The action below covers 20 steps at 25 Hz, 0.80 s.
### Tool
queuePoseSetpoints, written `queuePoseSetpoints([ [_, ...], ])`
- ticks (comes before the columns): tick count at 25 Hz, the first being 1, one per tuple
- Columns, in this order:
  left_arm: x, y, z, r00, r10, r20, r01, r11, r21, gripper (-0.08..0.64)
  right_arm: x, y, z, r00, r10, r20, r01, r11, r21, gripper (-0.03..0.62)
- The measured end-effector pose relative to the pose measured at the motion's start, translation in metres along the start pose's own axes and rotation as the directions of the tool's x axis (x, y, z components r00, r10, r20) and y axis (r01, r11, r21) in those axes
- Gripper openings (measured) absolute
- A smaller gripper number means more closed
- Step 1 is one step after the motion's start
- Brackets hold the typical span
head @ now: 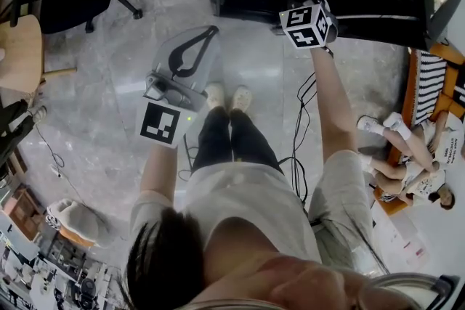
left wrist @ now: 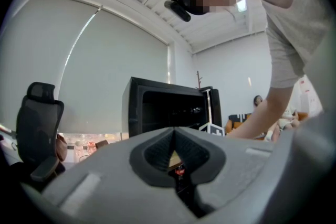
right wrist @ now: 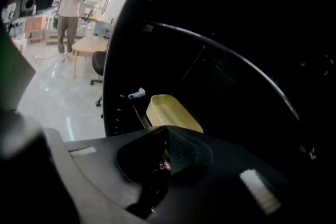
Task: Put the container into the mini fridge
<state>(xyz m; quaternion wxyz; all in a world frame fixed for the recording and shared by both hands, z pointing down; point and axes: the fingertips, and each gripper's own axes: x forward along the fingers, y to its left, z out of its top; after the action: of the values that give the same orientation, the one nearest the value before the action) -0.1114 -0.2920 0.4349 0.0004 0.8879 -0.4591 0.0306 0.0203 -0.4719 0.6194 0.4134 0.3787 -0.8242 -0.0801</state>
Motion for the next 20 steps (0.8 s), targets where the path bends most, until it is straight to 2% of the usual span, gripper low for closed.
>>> queuePoseSetpoints([
  [5,0.003,-0.007,0.008,1.0,-0.013,0.009,0.013,1.0,0.008,0.002,-0.035,0.004,0.011,0.993,0.008,0.115,-0.033,0.977,0.213,-0.005],
  [8,0.006,-0.013,0.013,1.0,-0.018,0.011,0.018,1.0,0.004,0.002,-0.061,0.007,0.018,0.985,0.002,0.175,-0.055,0.953,0.298,-0.005],
  [13,0.01,-0.028,0.023,0.999,-0.035,0.019,0.035,0.999,0.005,0.002,-0.105,0.012,0.025,0.967,-0.017,0.256,-0.081,0.926,0.369,-0.003],
  [20,0.006,-0.046,0.042,0.998,-0.044,0.034,0.044,0.999,0.002,0.002,-0.166,0.013,0.033,0.944,-0.06,0.325,-0.085,0.906,0.415,-0.003],
])
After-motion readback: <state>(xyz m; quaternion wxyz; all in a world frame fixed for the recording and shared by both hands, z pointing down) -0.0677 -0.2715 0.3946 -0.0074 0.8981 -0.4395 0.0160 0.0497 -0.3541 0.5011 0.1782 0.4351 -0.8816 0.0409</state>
